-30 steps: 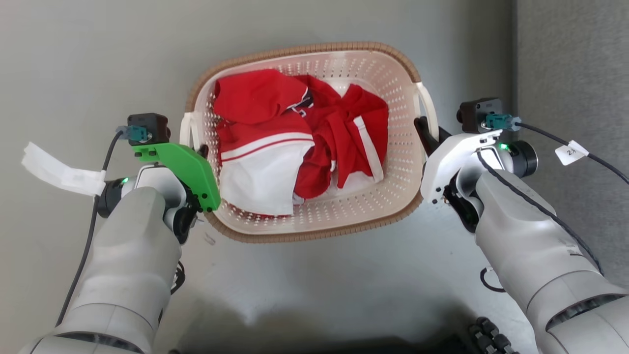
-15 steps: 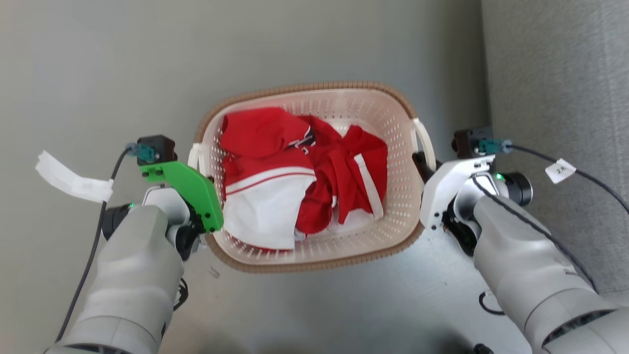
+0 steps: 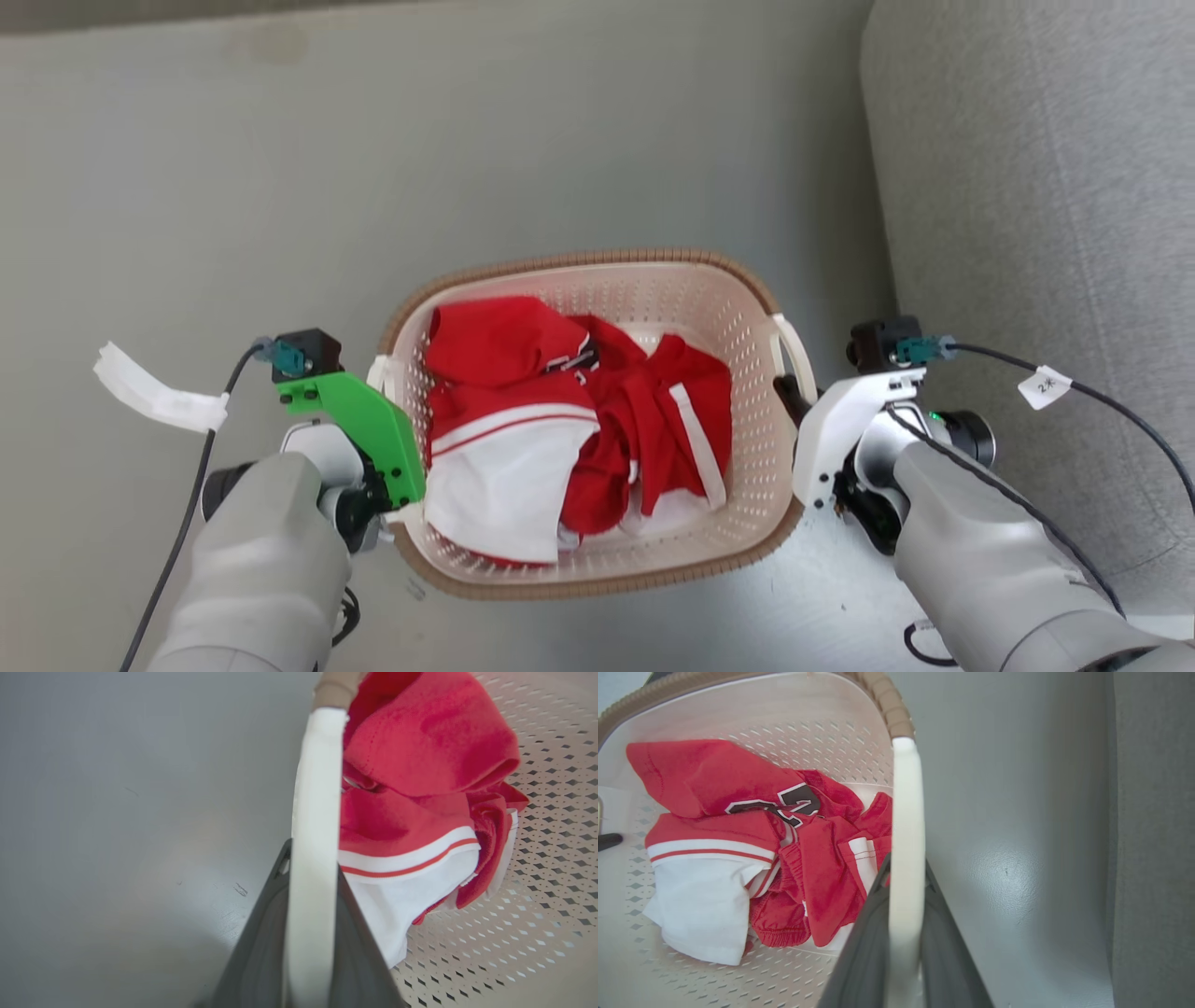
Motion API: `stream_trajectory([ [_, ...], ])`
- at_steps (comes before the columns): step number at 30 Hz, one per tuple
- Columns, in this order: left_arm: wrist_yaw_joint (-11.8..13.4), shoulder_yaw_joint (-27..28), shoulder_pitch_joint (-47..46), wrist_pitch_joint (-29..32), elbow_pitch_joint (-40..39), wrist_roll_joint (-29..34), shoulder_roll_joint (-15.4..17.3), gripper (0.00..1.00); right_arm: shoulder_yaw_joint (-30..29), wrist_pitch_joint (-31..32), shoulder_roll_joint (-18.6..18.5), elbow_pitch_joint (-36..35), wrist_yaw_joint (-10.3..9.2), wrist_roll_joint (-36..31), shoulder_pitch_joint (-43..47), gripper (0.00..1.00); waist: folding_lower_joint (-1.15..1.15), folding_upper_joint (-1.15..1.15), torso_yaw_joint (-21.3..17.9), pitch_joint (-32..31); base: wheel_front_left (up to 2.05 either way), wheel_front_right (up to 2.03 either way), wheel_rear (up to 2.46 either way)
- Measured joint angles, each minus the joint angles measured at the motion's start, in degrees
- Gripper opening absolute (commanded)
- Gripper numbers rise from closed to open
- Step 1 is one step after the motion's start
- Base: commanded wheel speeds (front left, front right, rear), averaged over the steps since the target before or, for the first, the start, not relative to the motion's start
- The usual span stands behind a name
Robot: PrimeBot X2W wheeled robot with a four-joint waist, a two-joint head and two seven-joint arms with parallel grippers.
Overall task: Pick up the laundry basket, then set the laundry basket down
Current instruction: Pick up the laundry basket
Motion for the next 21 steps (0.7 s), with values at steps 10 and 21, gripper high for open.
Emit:
stream_trajectory([
  [10,0.0,0.0,3.0,3.2,0.5,-1.5,0.1,0.00,2.2,3.2,-0.1,-0.7,-0.01,3.3,2.6,0.00,0.00,0.00,-0.3,-6.0,0.00,0.00,0.00],
  [21,0.0,0.2,6.7,6.1,0.7,-3.4,0.2,0.00,4.2,5.9,-0.1,-1.1,-0.04,6.3,6.0,0.00,0.00,0.00,-0.6,-12.1,0.00,0.00,0.00],
])
